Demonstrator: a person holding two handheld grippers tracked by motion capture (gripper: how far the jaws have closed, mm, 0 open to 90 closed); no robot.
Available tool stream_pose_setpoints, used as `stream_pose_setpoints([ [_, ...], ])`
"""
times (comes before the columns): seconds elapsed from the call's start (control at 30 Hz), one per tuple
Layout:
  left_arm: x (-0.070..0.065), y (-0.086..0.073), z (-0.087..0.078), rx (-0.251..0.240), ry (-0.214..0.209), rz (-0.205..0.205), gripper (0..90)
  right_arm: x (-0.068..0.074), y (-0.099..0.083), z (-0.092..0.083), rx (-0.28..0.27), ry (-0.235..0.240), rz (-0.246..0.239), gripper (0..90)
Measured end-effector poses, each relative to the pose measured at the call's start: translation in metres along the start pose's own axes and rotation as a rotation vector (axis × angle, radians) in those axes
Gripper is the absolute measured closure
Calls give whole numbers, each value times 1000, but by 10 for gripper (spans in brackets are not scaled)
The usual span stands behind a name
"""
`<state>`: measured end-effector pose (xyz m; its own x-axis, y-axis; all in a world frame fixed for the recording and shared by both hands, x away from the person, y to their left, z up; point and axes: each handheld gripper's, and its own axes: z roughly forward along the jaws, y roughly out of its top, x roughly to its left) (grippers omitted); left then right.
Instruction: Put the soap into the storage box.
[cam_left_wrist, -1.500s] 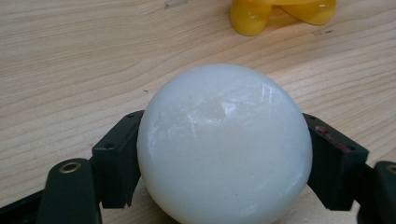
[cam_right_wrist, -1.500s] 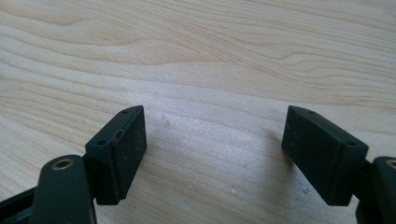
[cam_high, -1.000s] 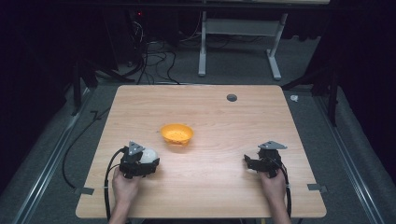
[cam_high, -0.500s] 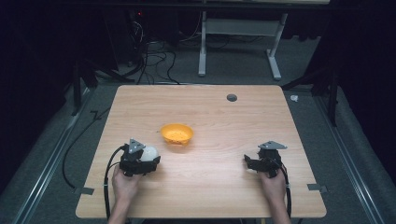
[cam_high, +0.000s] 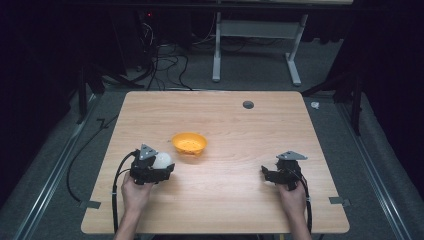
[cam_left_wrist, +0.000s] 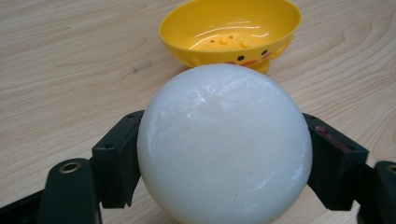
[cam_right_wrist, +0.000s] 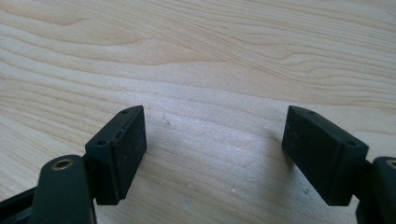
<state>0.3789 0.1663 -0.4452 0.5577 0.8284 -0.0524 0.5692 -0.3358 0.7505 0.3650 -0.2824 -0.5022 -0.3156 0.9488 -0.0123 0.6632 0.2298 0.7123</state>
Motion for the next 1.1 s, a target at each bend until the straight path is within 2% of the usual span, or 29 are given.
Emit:
stream_pose_setpoints([
  [0.1, 0, 2, 0, 0, -6, 4, 240, 0, 0, 0, 0, -1, -1, 227],
  [0.13, 1, 3, 0, -6, -25, -8, 240, 0, 0, 0, -1, 0, 0, 228],
  [0.23, 0, 6, -1, -1, -17, 2, 240, 0, 0, 0, -1, 0, 0, 228],
  [0.77, -4, 27, 0, -2, -46, 32, 240, 0, 0, 0, -1, 0, 0, 228],
  [1.1, -12, 41, 4, 12, -40, 82, 240, 0, 0, 0, -1, 0, -1, 227],
])
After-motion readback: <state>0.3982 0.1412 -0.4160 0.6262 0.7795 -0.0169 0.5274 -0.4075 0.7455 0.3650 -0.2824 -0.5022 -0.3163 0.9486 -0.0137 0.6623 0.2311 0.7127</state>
